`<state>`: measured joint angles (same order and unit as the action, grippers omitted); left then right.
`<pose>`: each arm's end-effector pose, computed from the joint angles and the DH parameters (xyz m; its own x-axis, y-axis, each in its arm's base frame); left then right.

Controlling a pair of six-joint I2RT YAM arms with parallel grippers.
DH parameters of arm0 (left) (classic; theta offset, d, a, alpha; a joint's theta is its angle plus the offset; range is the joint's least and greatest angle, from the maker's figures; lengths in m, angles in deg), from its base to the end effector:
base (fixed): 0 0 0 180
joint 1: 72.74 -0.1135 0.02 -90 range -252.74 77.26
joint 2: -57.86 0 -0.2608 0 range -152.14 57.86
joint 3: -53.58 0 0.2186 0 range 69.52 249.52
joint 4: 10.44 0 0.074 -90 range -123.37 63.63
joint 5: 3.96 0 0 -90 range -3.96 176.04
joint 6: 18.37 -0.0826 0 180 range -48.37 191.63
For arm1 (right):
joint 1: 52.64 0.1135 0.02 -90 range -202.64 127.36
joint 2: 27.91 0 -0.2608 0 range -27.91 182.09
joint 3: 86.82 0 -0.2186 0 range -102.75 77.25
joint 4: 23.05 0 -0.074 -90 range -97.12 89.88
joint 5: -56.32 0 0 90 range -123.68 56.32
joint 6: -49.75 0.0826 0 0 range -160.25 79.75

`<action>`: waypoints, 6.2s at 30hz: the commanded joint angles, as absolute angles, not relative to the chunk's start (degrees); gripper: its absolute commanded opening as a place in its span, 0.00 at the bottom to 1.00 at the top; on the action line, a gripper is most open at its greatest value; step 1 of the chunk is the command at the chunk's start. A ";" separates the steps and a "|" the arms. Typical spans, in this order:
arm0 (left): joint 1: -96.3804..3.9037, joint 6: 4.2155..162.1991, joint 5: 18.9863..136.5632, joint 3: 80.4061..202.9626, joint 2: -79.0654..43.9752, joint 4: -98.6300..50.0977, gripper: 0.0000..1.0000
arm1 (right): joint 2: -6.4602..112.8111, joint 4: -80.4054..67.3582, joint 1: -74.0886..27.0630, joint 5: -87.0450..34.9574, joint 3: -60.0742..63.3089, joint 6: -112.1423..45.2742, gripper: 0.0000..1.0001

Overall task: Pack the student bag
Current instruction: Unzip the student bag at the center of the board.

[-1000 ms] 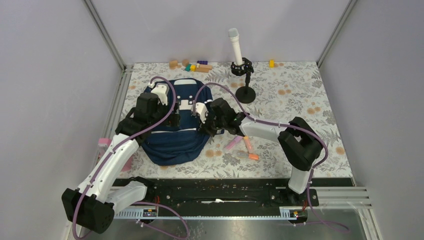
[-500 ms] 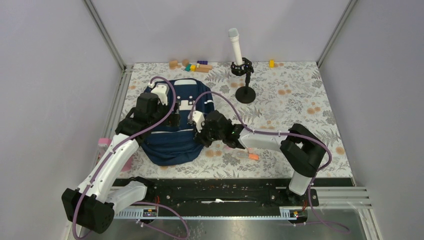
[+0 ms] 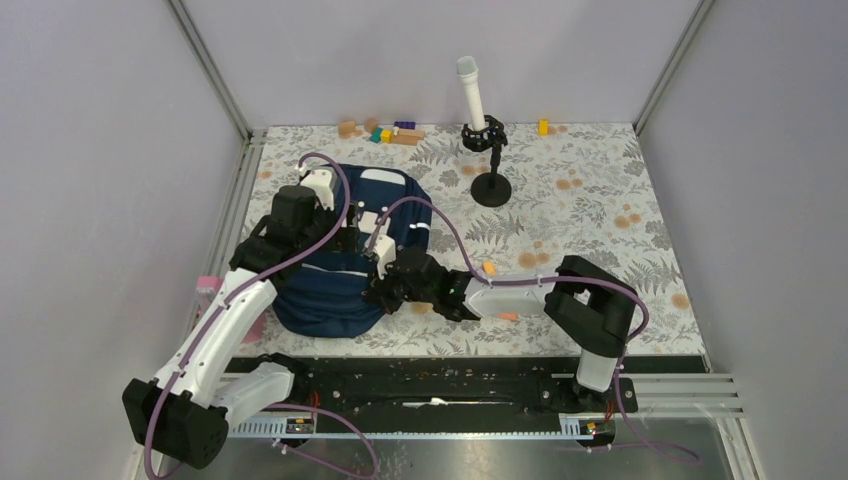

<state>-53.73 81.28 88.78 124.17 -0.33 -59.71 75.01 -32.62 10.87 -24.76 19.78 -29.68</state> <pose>0.2105 -0.0683 0.2882 -0.6077 0.0323 -0.7935 0.1900 0.9761 -0.1058 0.1736 0.3770 0.2069 -0.3237 -0.2433 -0.9143 -0.9052 0.3610 0.2244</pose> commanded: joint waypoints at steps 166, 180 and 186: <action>-29.62 74.49 80.81 139.97 -28.68 -56.60 0.78 | 34.17 -37.92 -5.66 -36.74 55.71 -19.58 0.55; -25.99 72.07 99.84 143.33 -37.11 -58.04 0.54 | 36.67 -42.10 -4.52 -32.39 56.23 -18.78 0.54; -25.80 72.07 98.62 143.82 -37.56 -58.98 0.19 | 39.02 -42.49 1.31 -36.55 53.24 -22.07 0.54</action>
<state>-24.97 72.97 94.31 141.17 -37.07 -58.79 37.46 -39.61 -2.69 -33.26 56.78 -19.52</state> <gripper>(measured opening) 0.330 0.541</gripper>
